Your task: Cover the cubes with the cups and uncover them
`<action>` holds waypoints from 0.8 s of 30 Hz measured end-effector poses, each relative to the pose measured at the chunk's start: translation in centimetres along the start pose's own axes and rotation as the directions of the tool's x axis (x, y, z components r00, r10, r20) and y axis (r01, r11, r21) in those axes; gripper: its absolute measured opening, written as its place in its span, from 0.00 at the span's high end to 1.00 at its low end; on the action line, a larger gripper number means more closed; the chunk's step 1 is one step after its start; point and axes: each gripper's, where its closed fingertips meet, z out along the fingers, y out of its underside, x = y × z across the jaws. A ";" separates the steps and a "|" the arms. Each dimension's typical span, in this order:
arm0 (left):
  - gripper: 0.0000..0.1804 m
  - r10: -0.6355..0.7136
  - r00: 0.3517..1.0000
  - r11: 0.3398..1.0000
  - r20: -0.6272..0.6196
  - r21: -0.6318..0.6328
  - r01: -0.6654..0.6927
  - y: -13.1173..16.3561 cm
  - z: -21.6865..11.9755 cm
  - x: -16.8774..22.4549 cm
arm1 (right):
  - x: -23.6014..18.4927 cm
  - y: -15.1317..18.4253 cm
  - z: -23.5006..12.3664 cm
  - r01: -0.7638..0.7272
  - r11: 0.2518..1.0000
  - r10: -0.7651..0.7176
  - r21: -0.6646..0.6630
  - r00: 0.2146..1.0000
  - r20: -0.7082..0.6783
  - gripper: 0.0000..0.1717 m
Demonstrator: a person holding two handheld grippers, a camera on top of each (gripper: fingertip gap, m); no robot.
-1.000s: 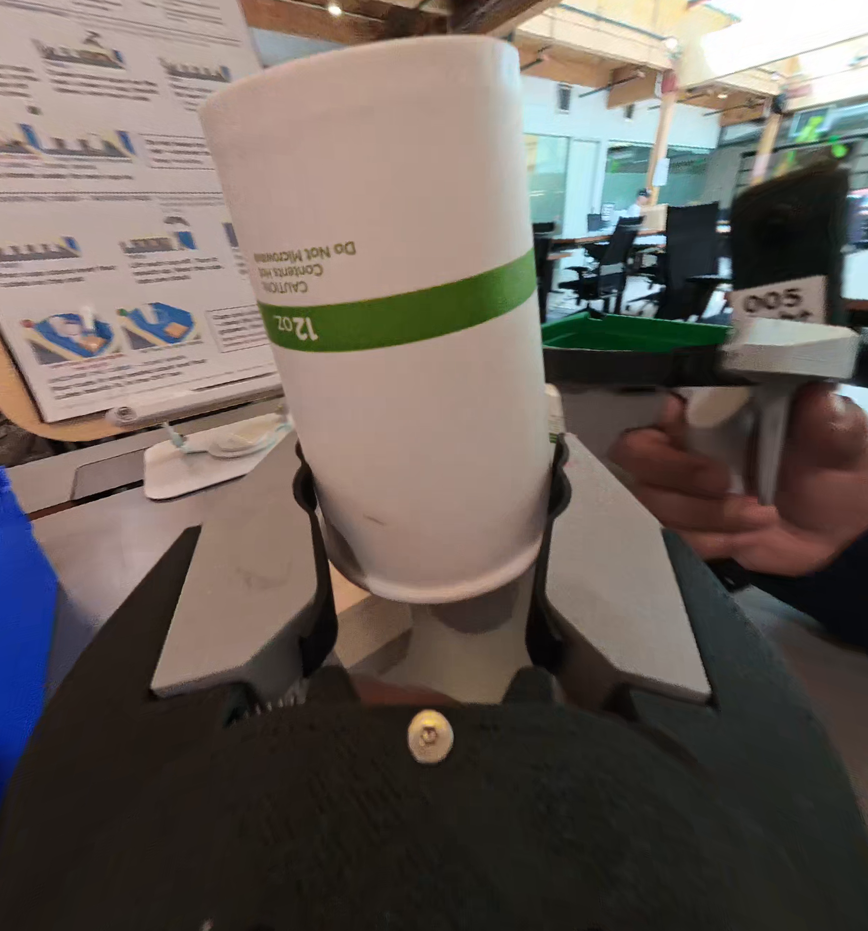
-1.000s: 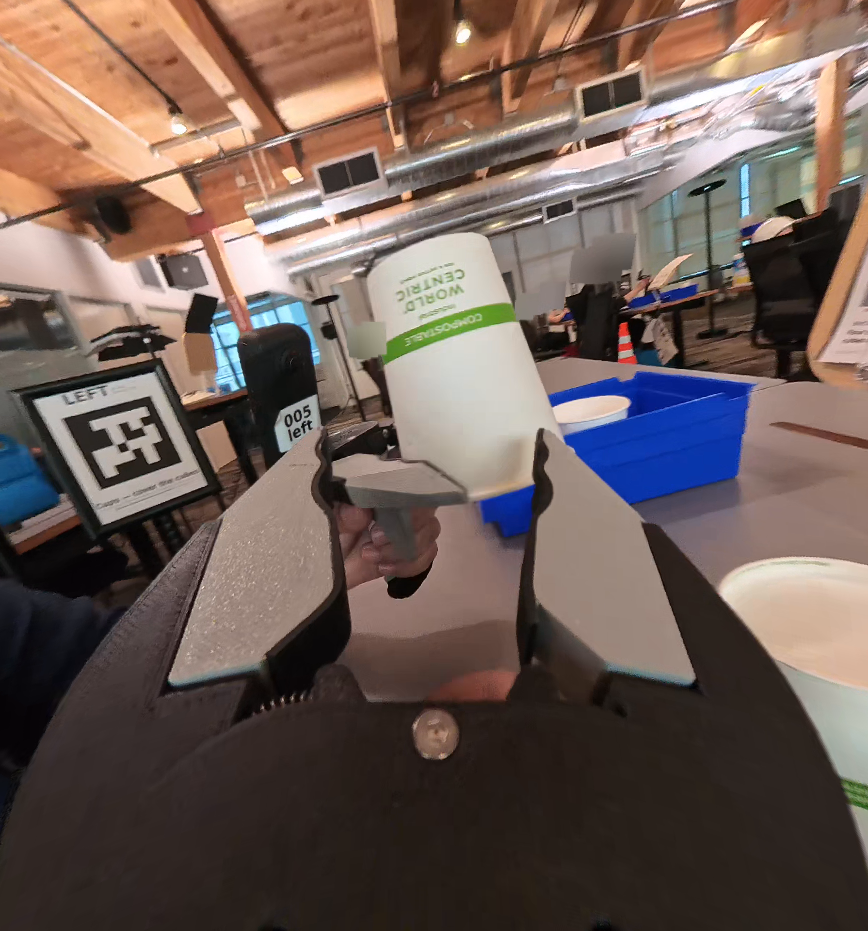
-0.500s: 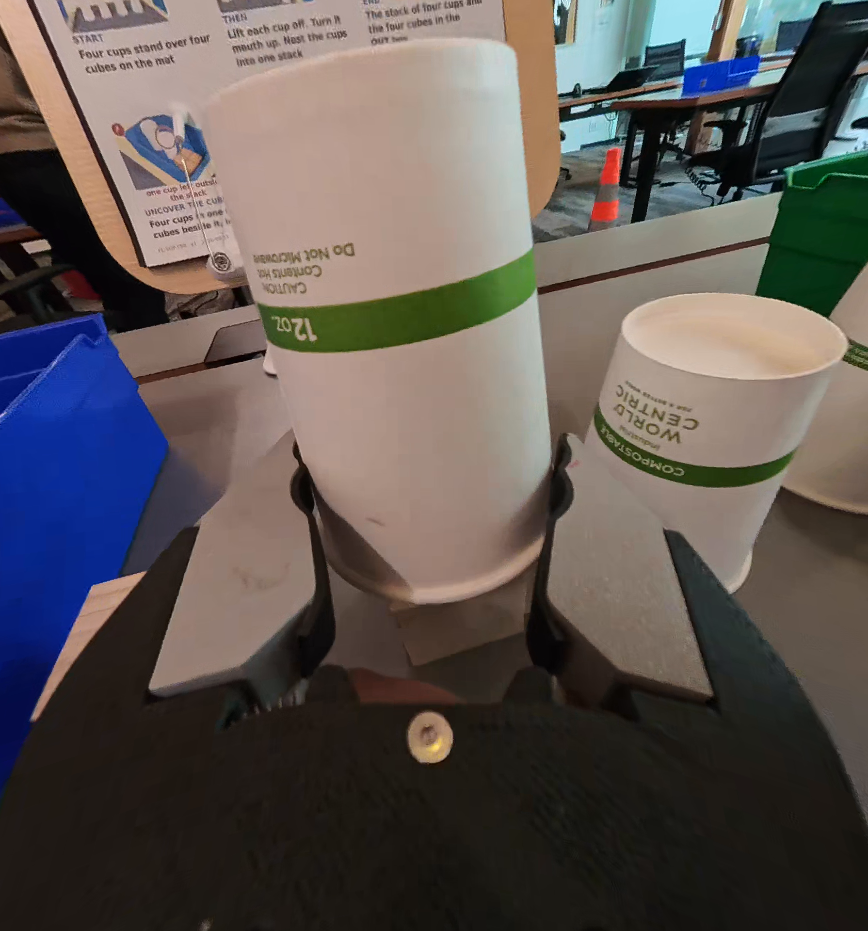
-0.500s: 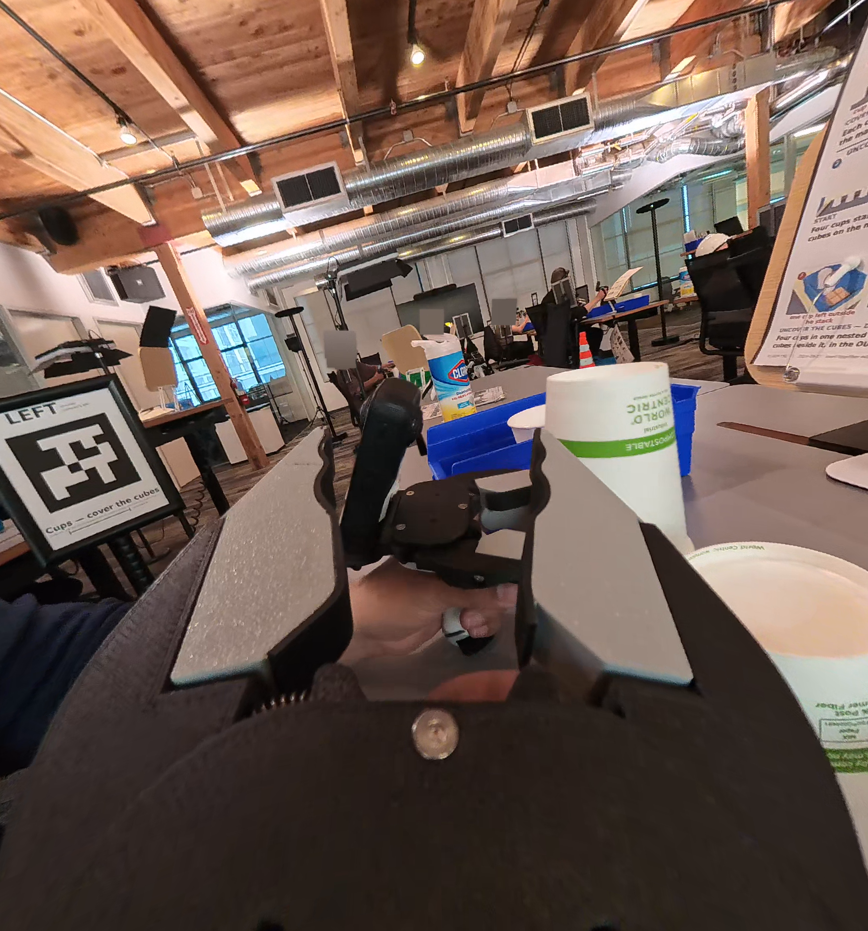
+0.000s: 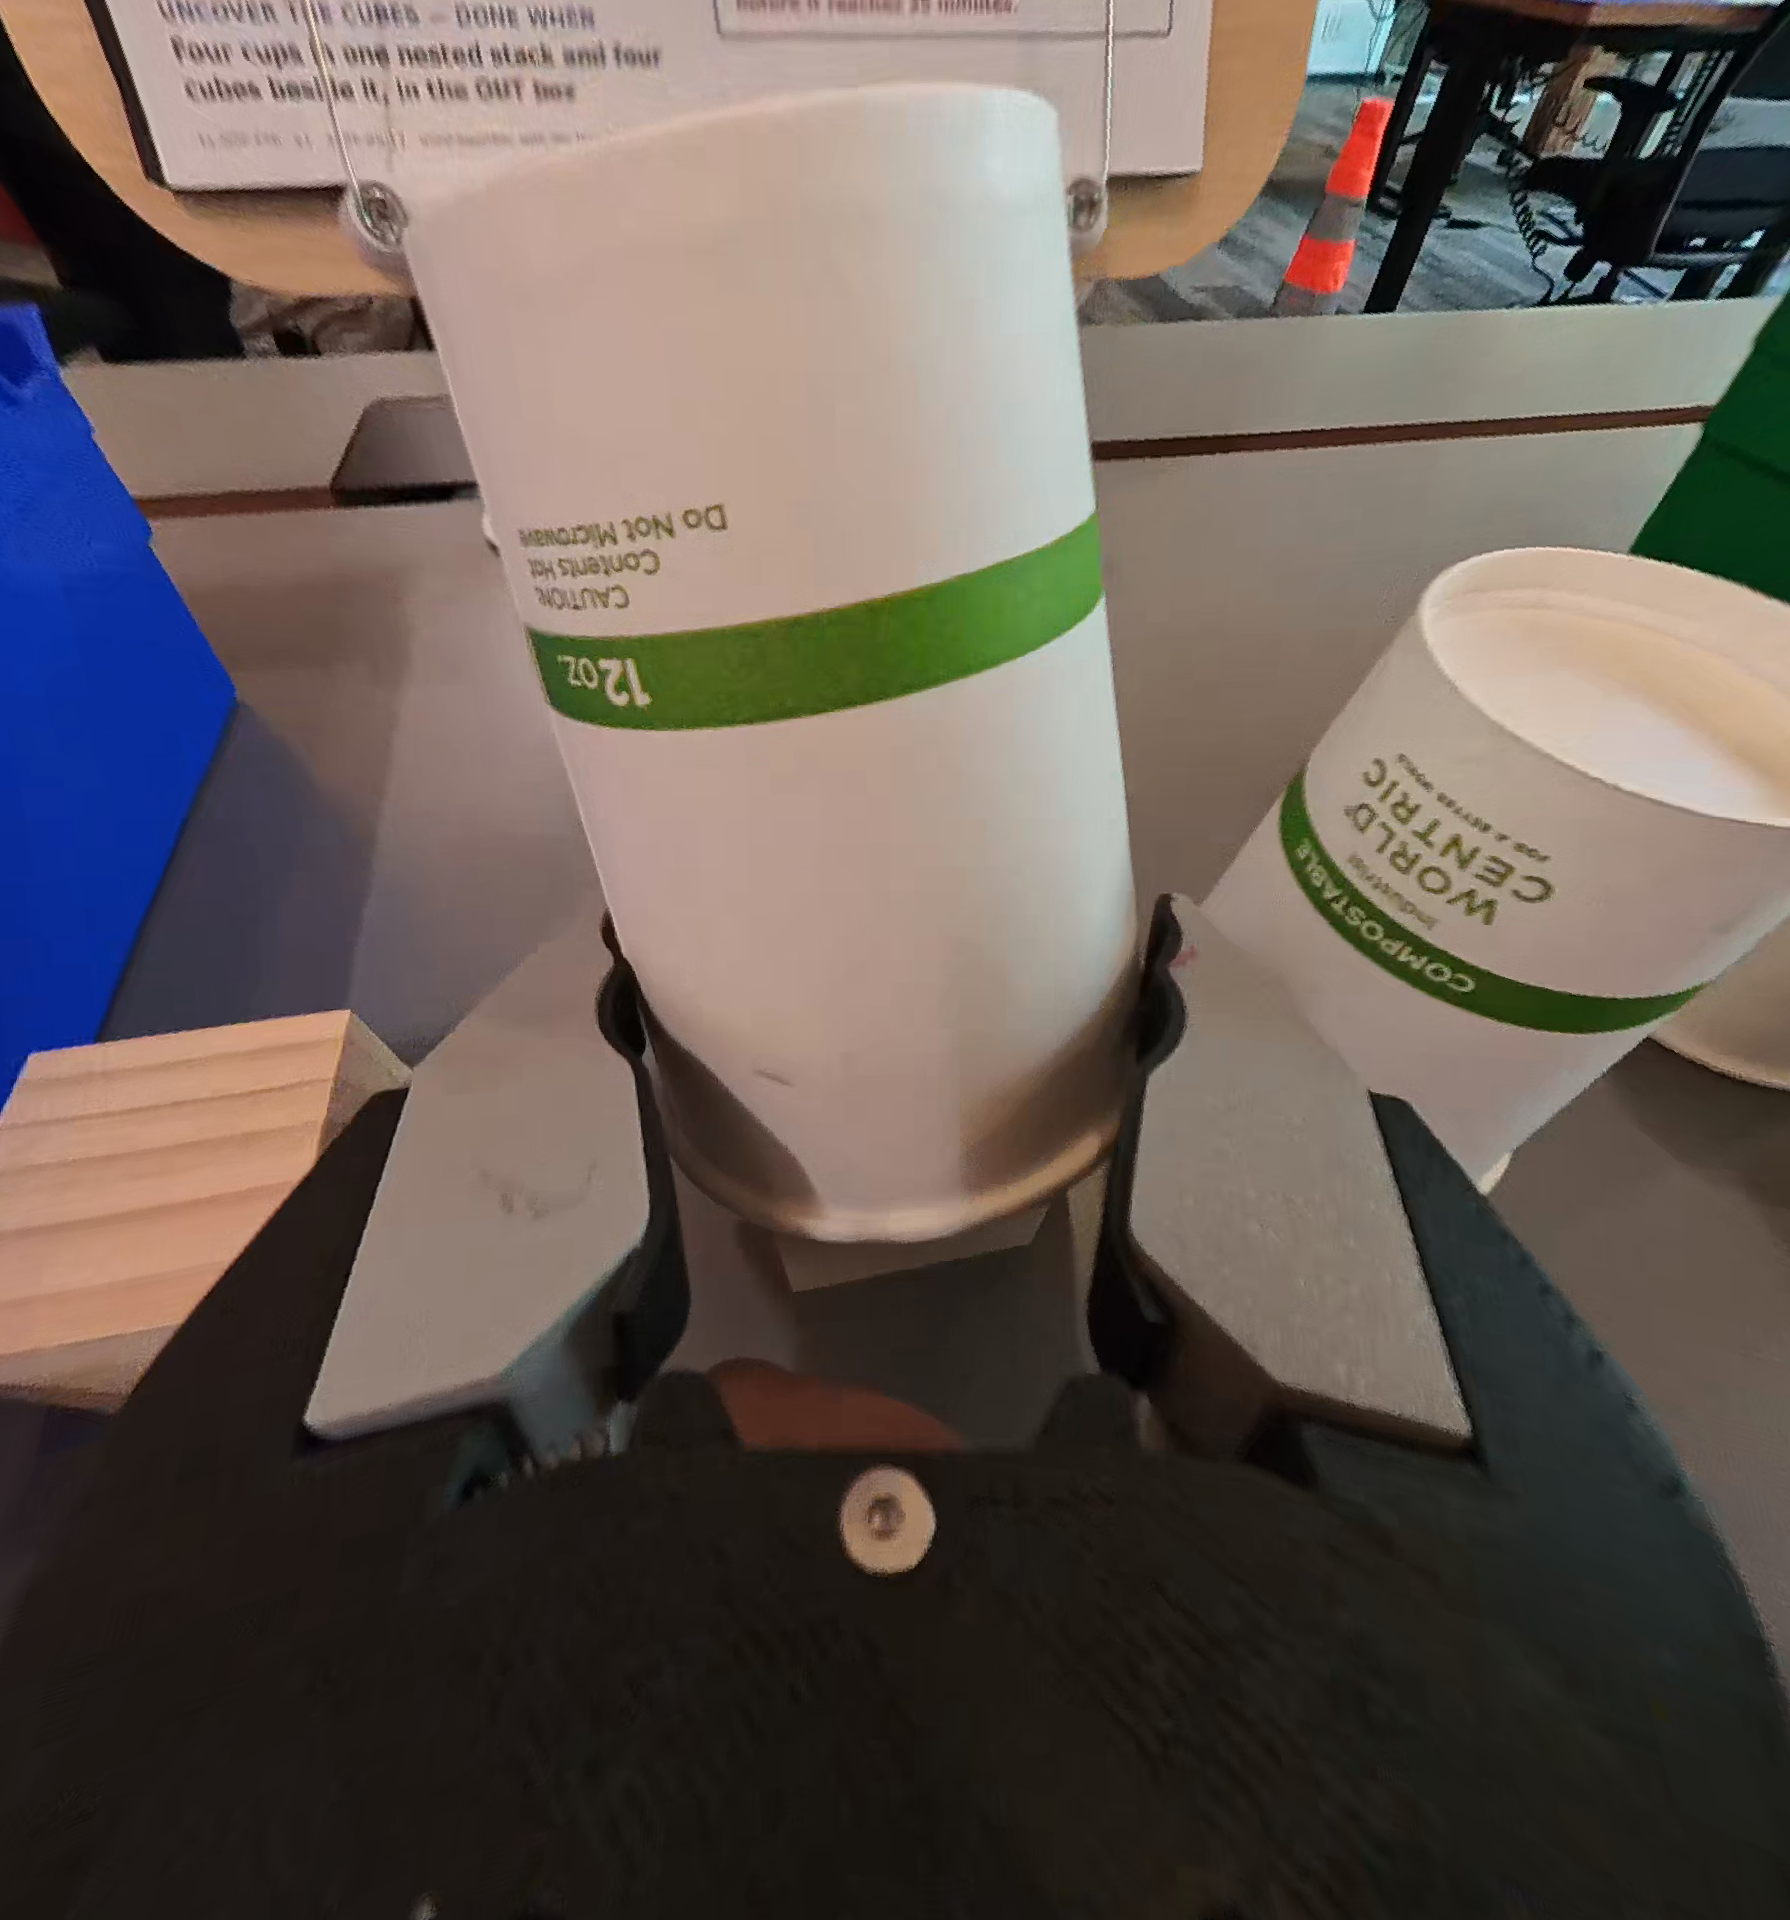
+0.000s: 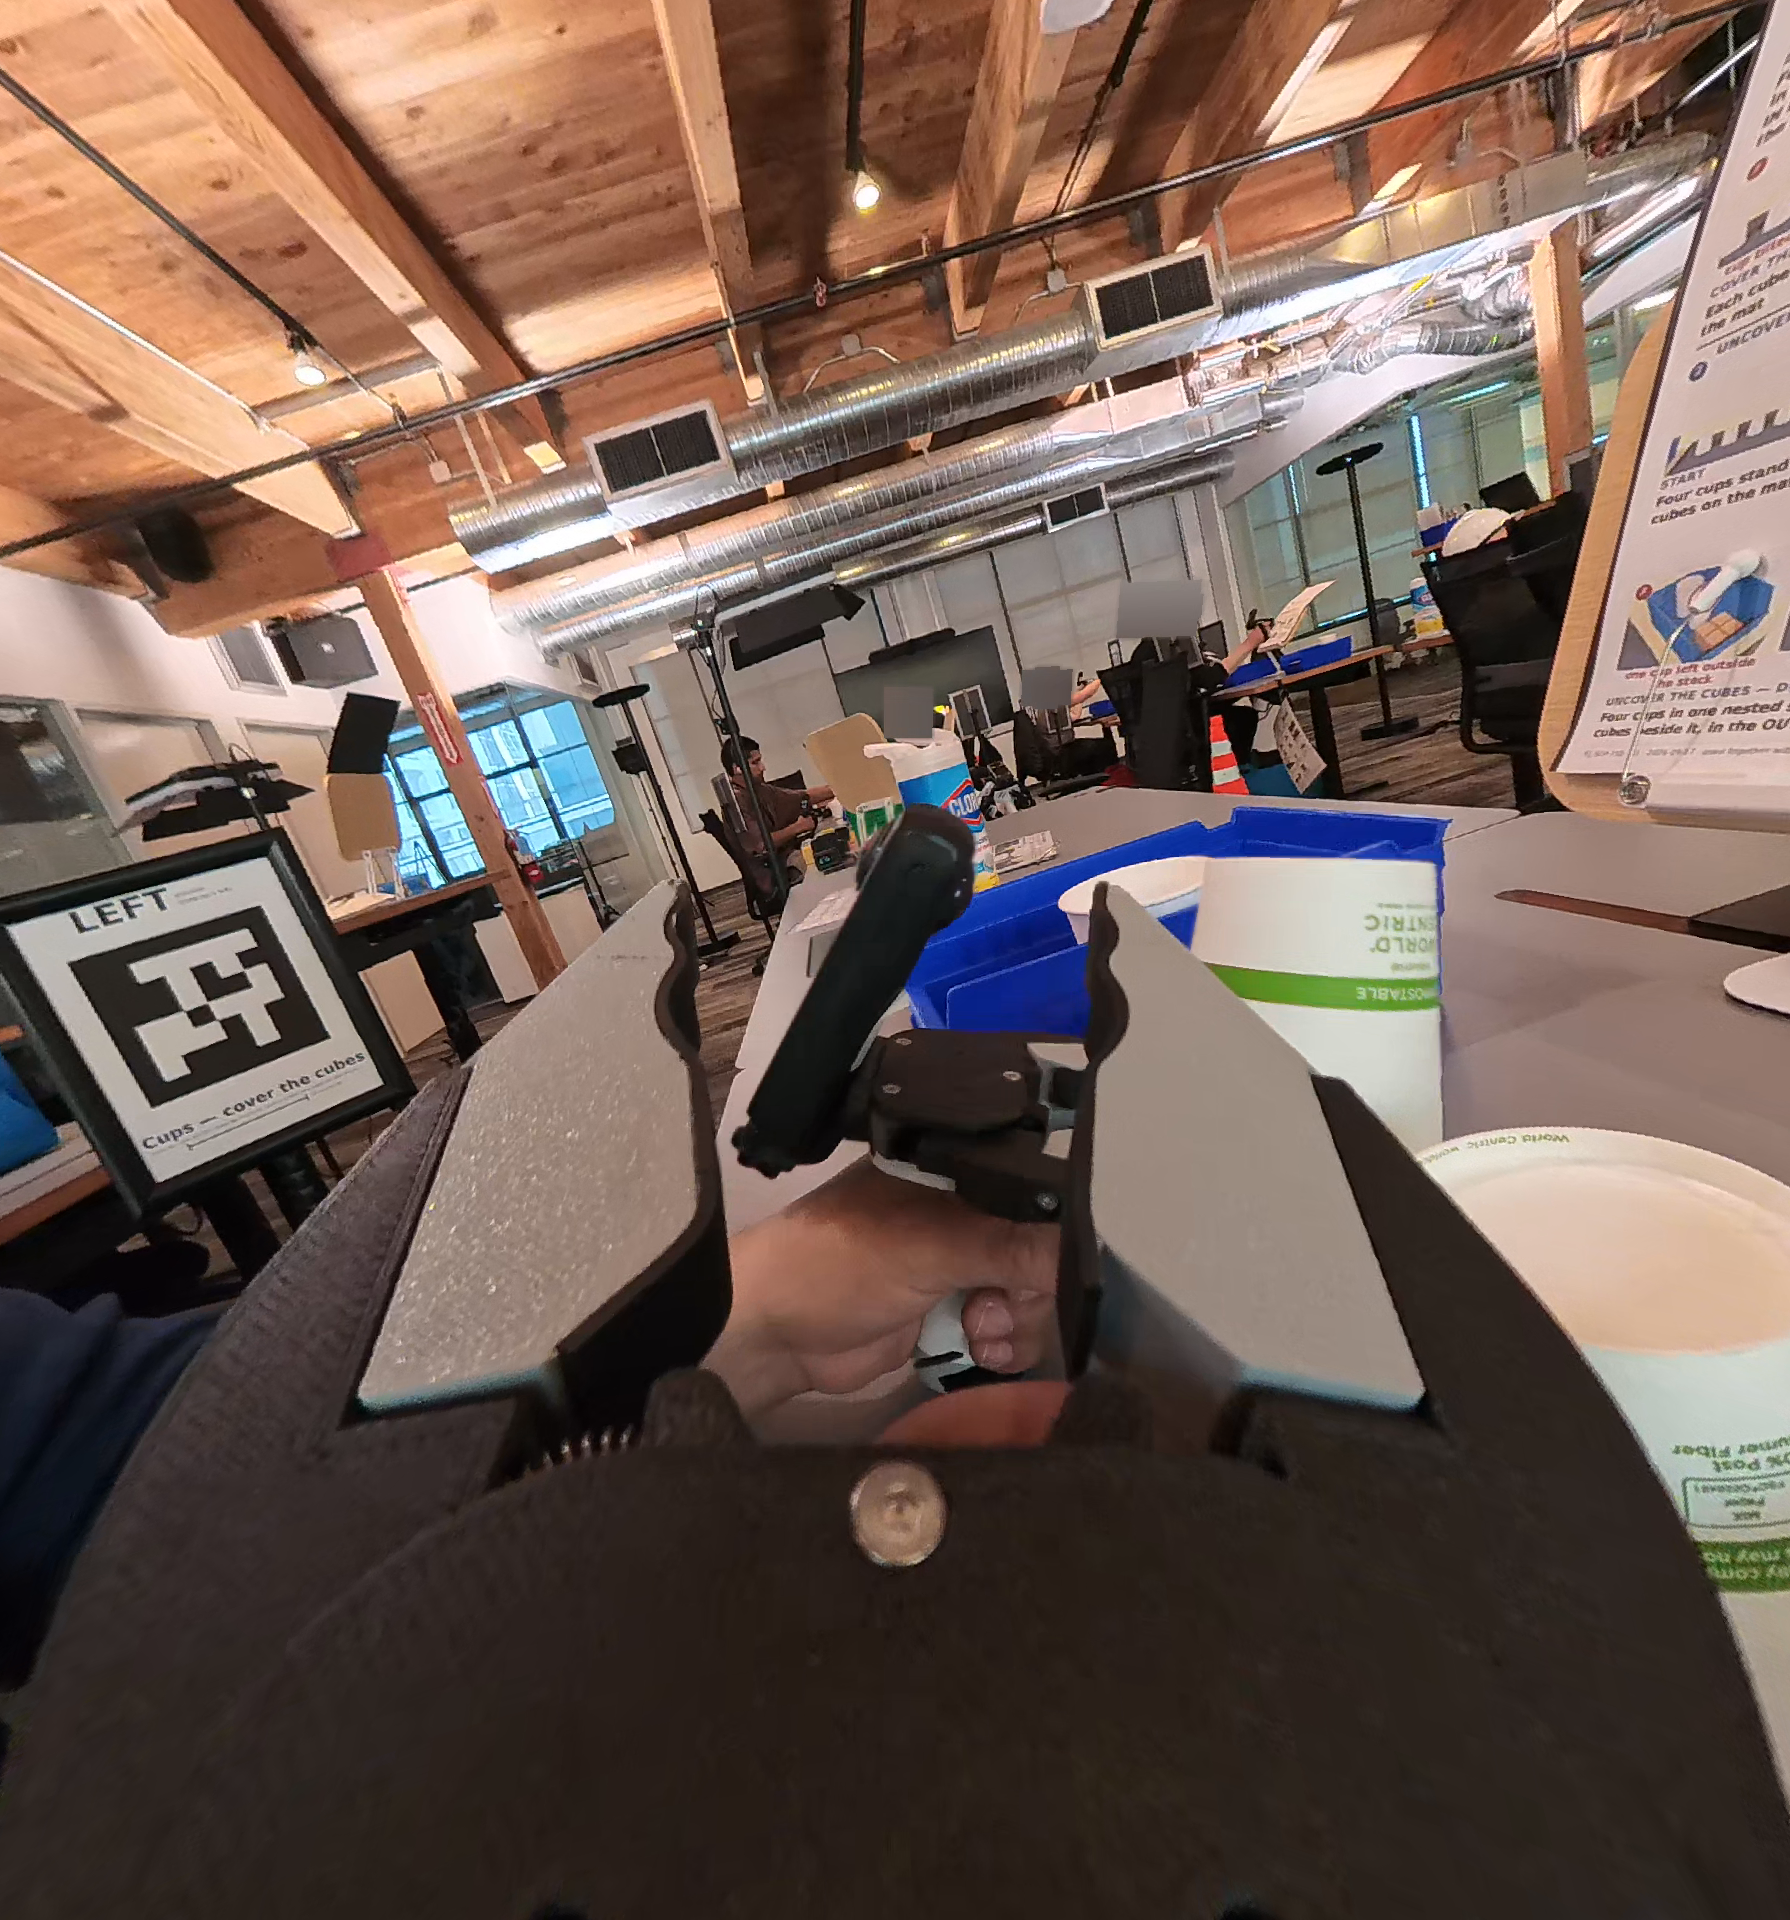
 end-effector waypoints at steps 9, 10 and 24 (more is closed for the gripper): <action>0.47 -0.051 0.996 0.995 -0.072 -0.088 0.045 1.4 0.1 0.4 | -0.1 0.0 0.0 -0.004 1.000 0.004 0.000 1.000 0.004 0.58; 0.48 -0.064 0.994 0.995 -0.085 -0.086 0.057 1.4 -0.1 0.5 | -0.1 -0.1 0.0 -0.006 1.000 0.006 0.001 1.000 0.004 0.58; 0.45 0.006 0.999 0.992 -0.054 0.130 0.001 0.0 -5.3 1.1 | -0.2 -0.5 -0.3 -0.010 1.000 0.009 0.019 1.000 0.008 0.58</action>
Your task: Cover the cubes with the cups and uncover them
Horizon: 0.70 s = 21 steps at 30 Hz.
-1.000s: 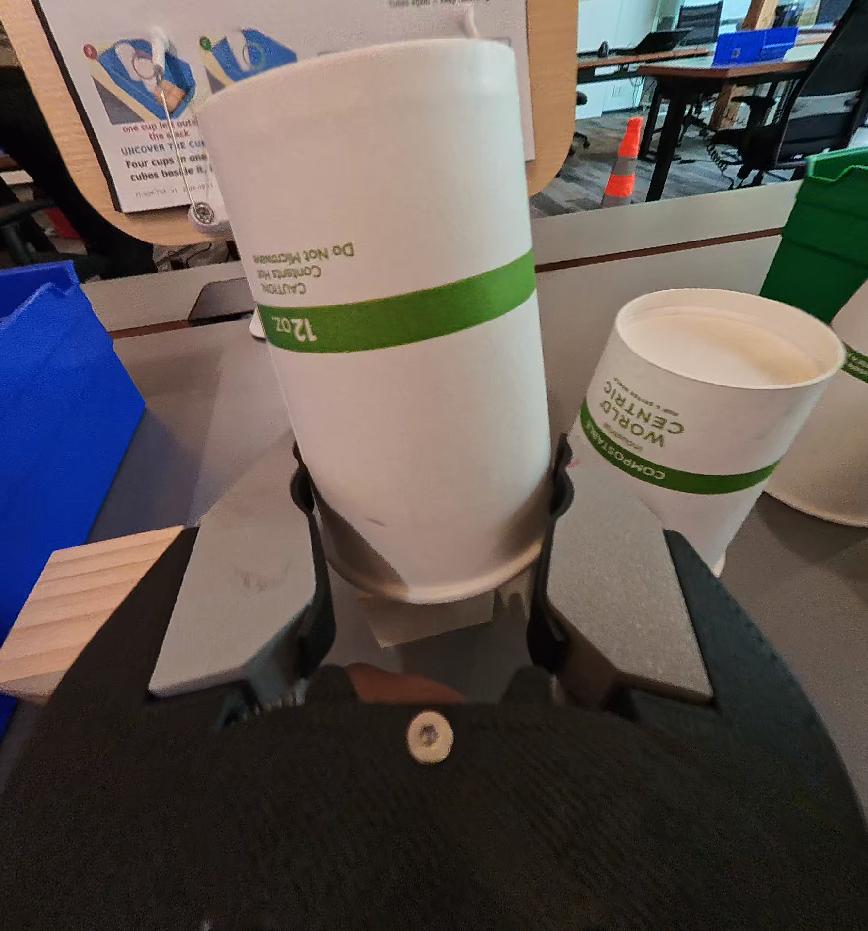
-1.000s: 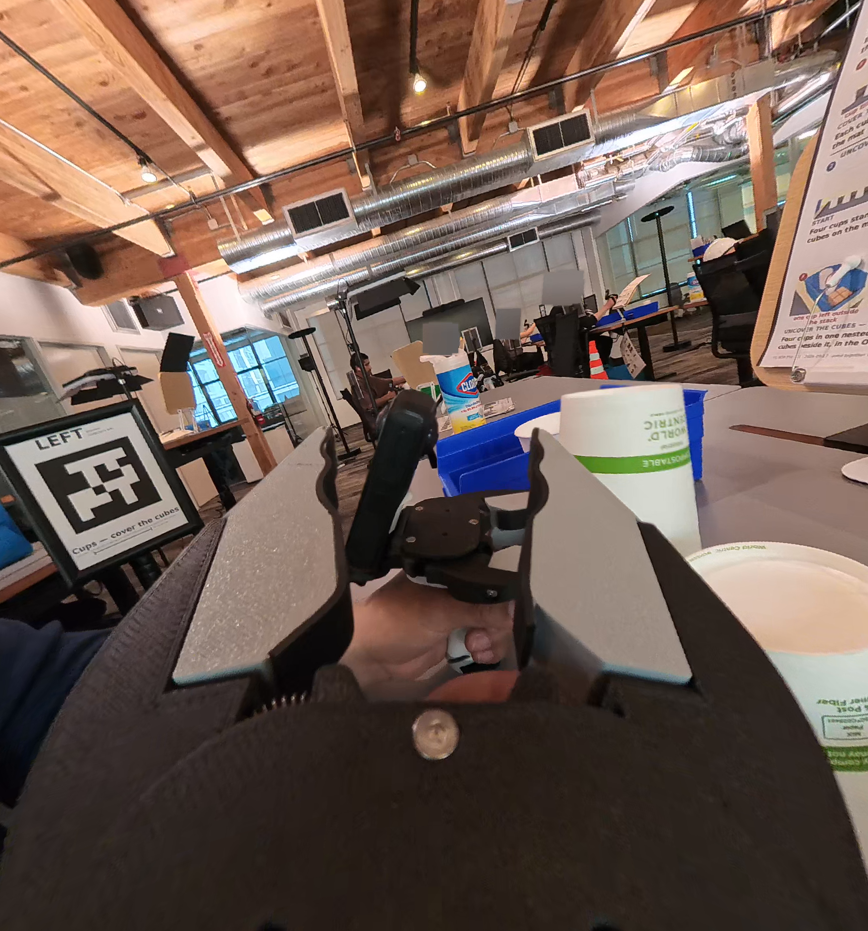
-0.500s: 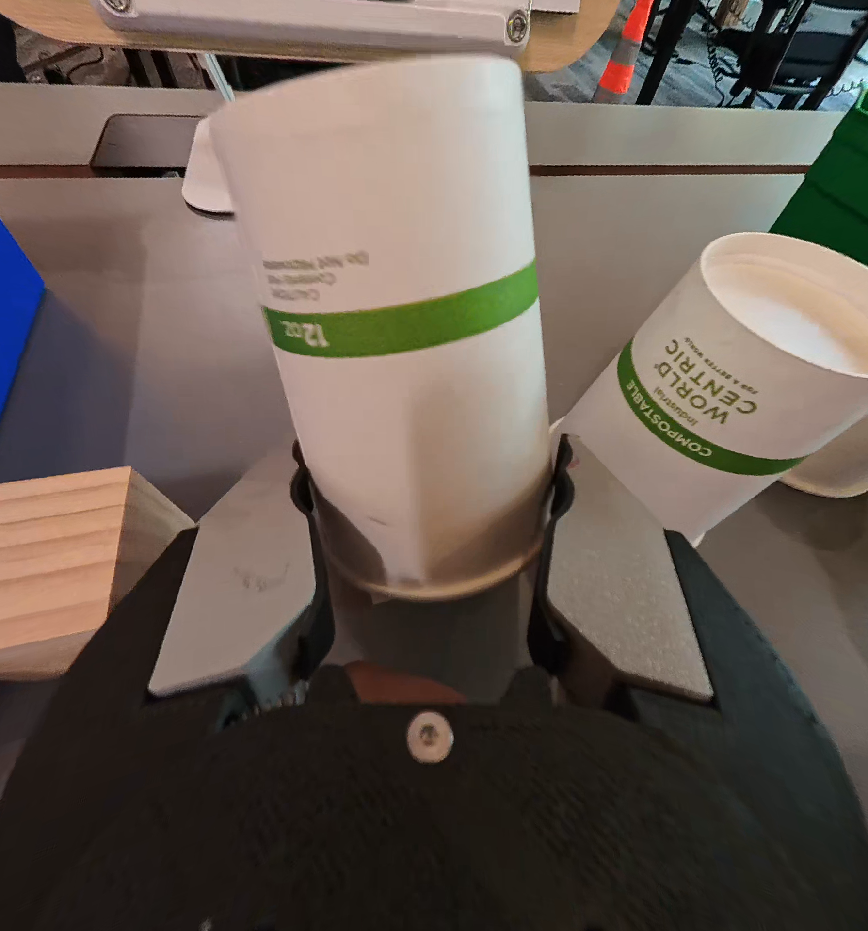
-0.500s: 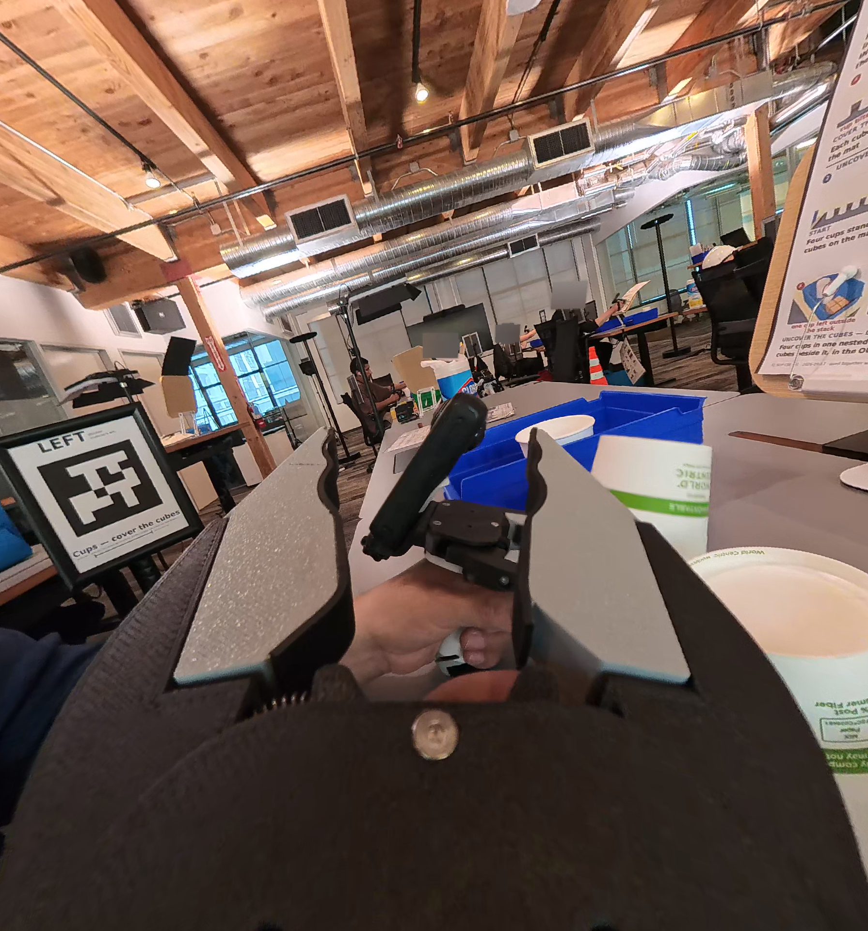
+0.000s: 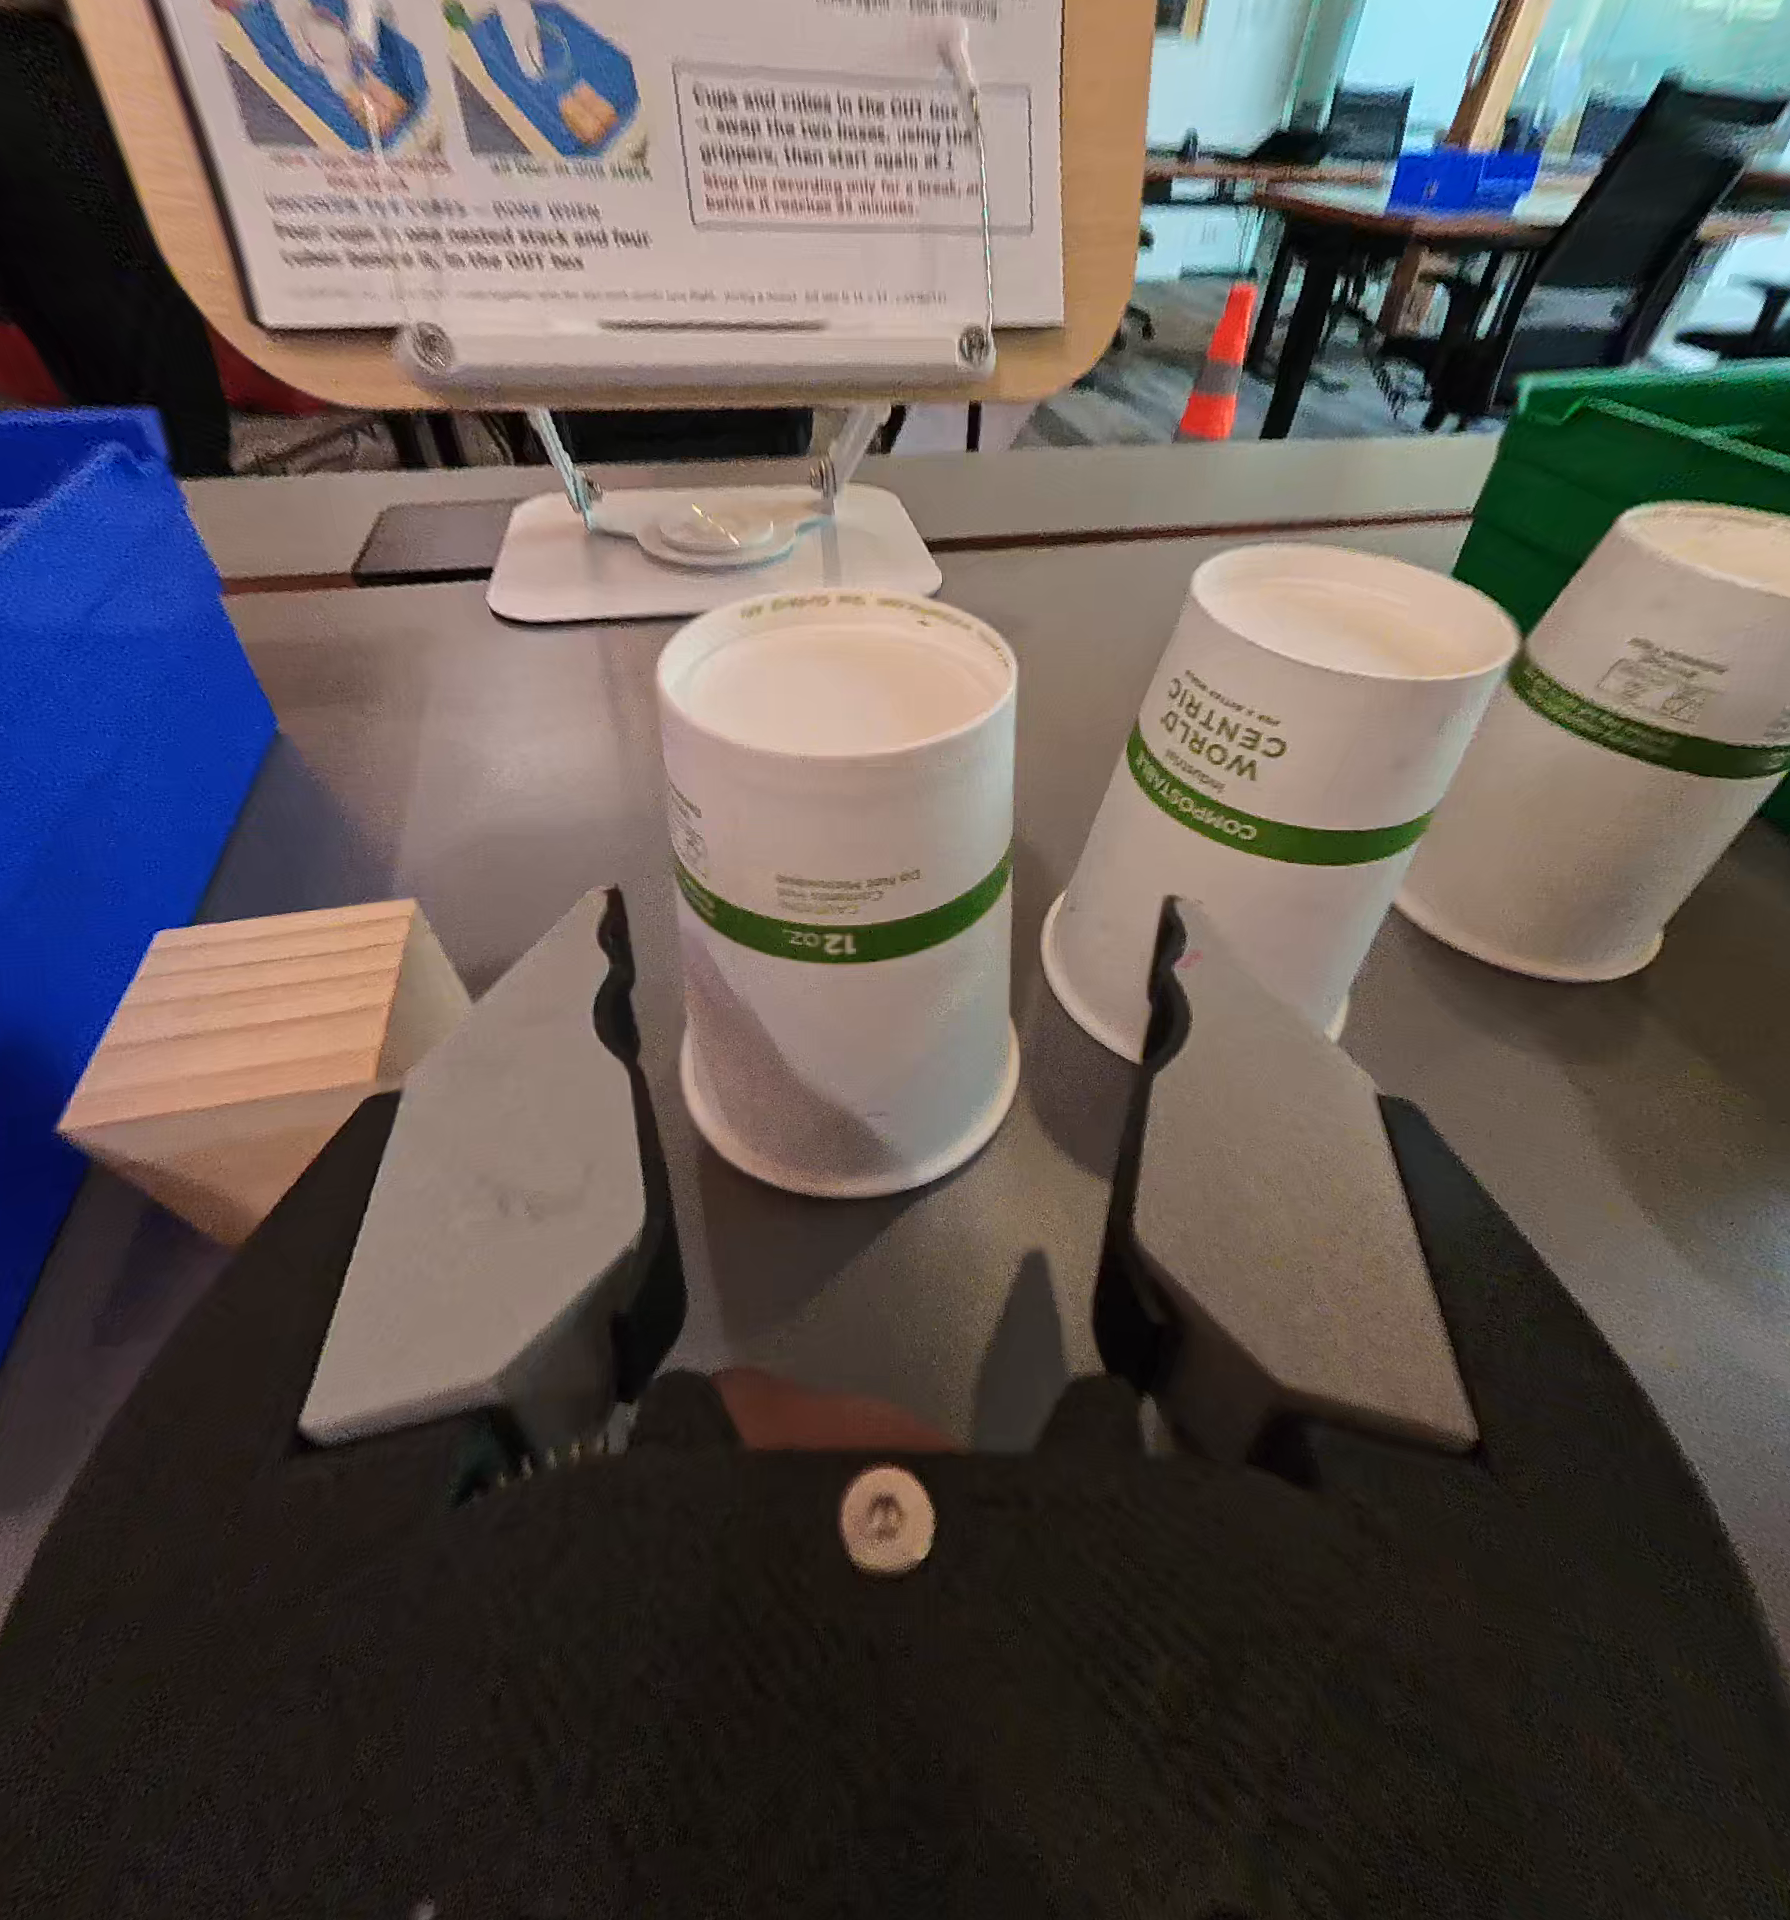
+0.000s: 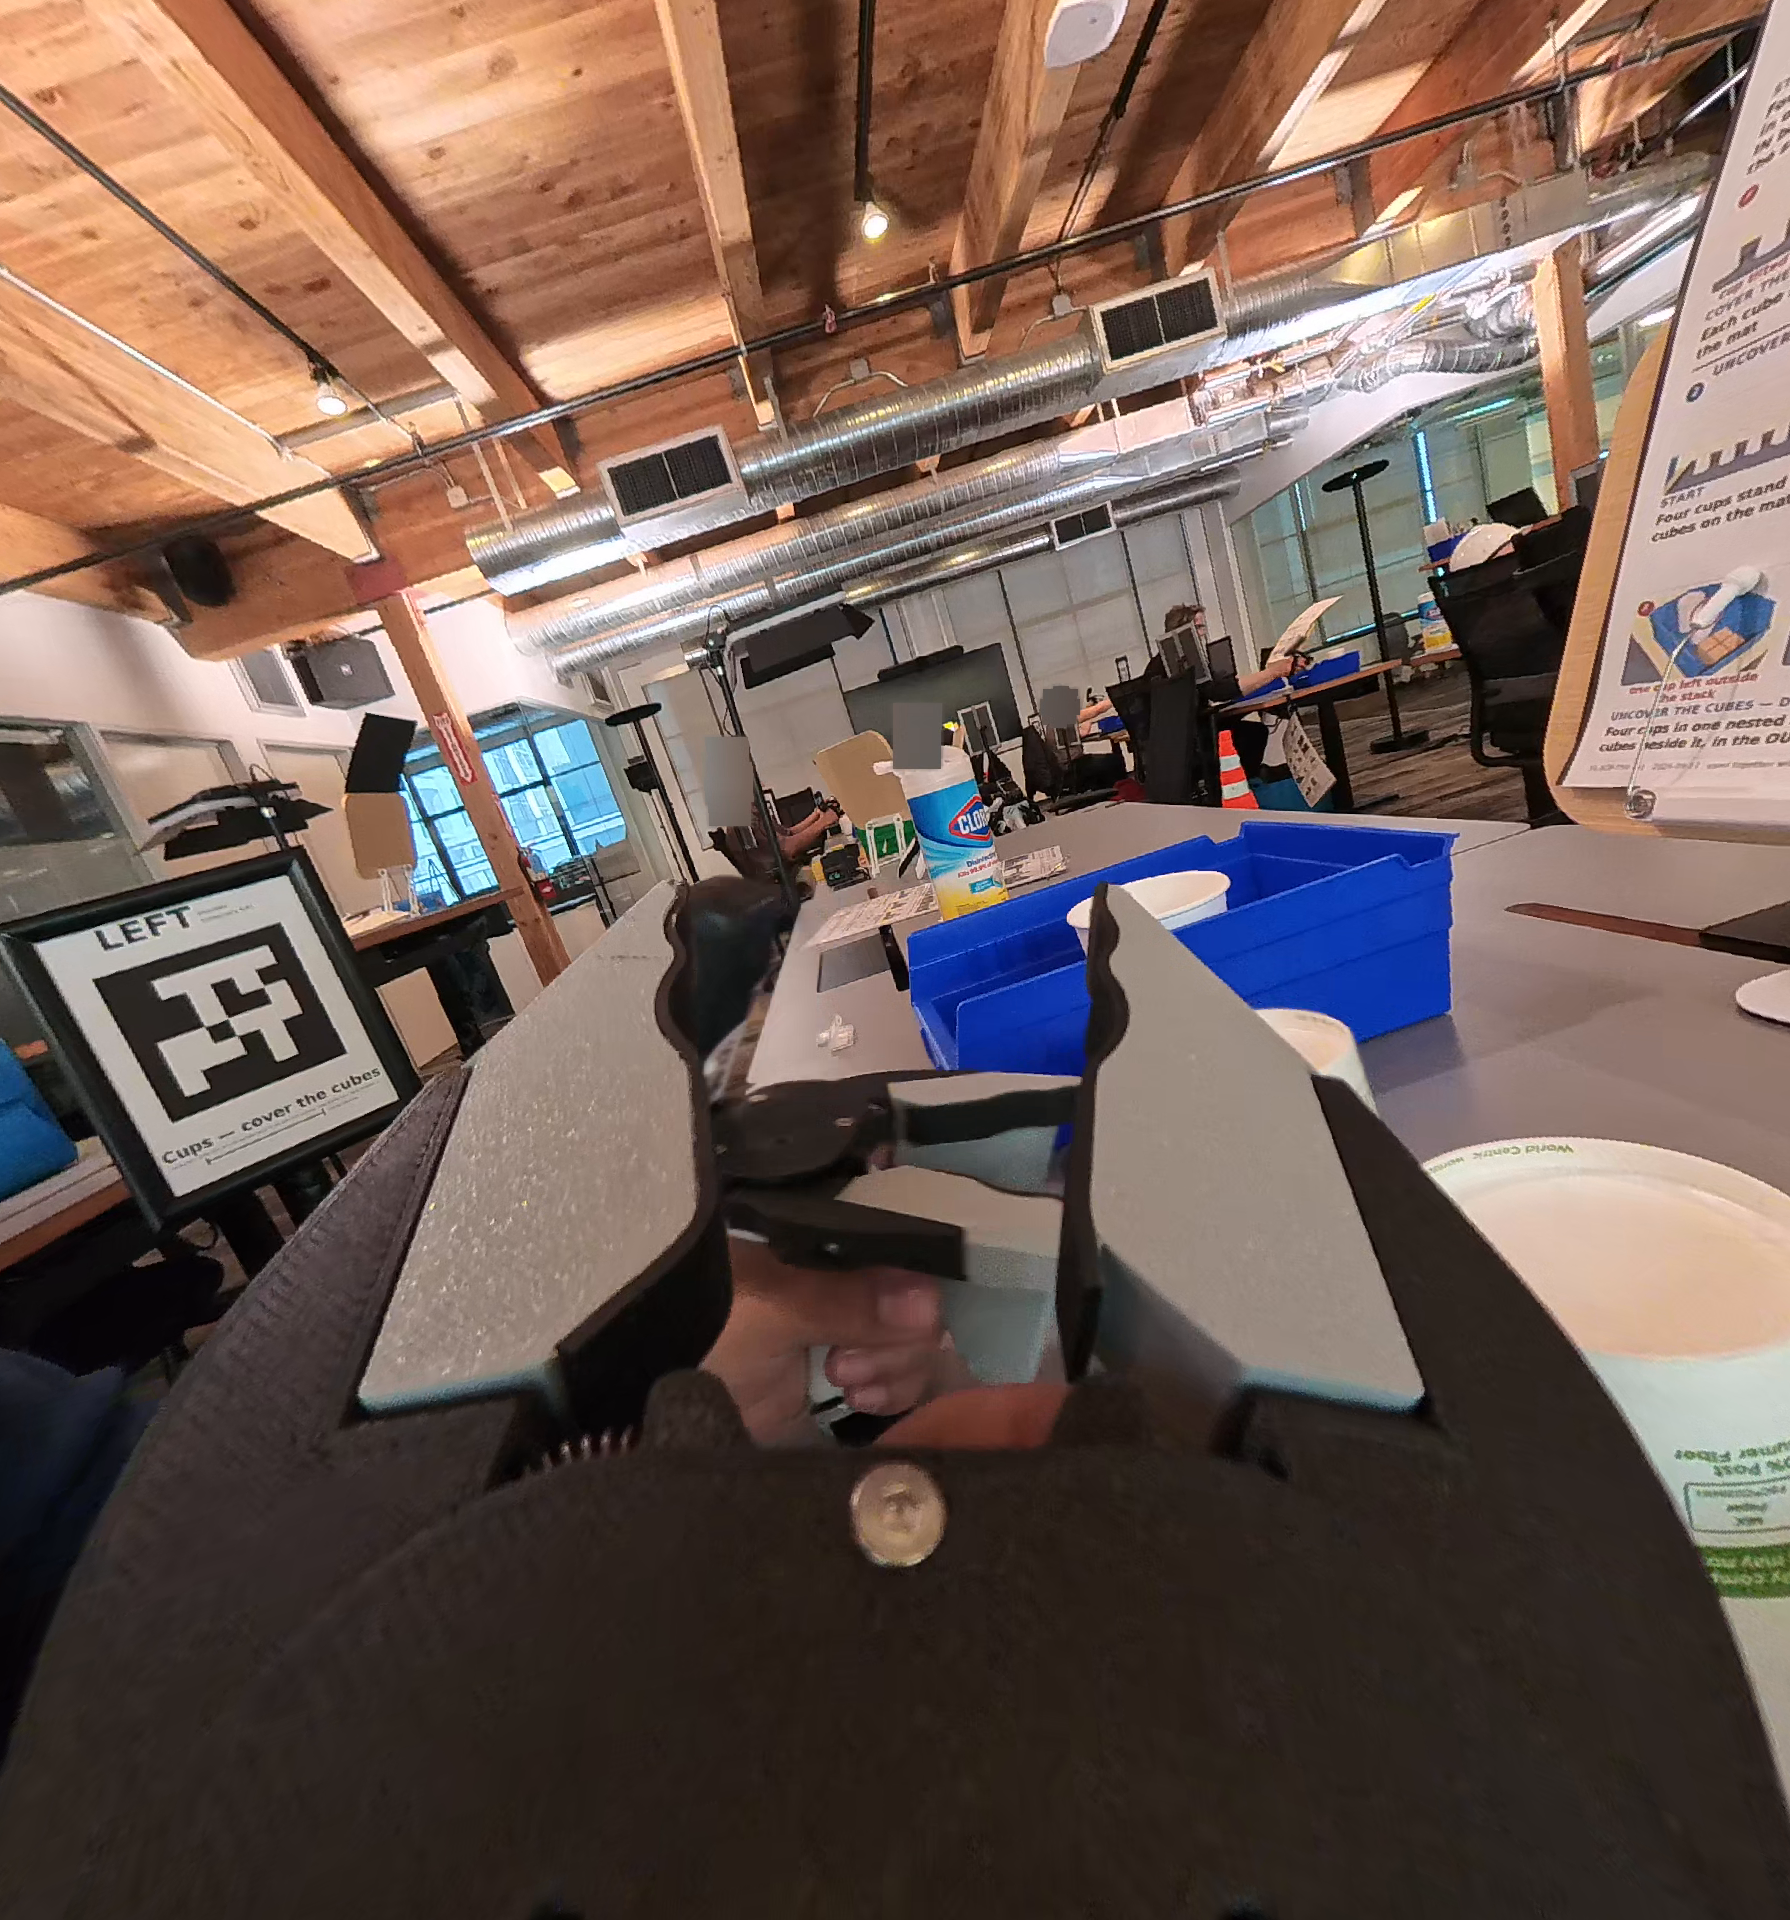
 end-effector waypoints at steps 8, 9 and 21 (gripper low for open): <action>0.62 0.066 0.990 0.990 0.127 0.115 -0.081 -1.1 -7.0 -5.4 | -0.2 -0.1 0.1 0.011 1.000 -0.011 0.002 1.000 0.003 0.58; 0.63 0.060 0.987 0.990 0.150 0.116 -0.078 -1.4 -7.5 -6.8 | -0.3 -0.1 0.1 0.016 1.000 -0.016 0.003 1.000 0.004 0.58; 0.84 0.064 0.988 0.997 0.143 -0.051 -0.058 0.3 -3.4 -13.1 | -0.3 -0.3 0.0 0.012 1.000 -0.012 0.009 1.000 0.001 0.58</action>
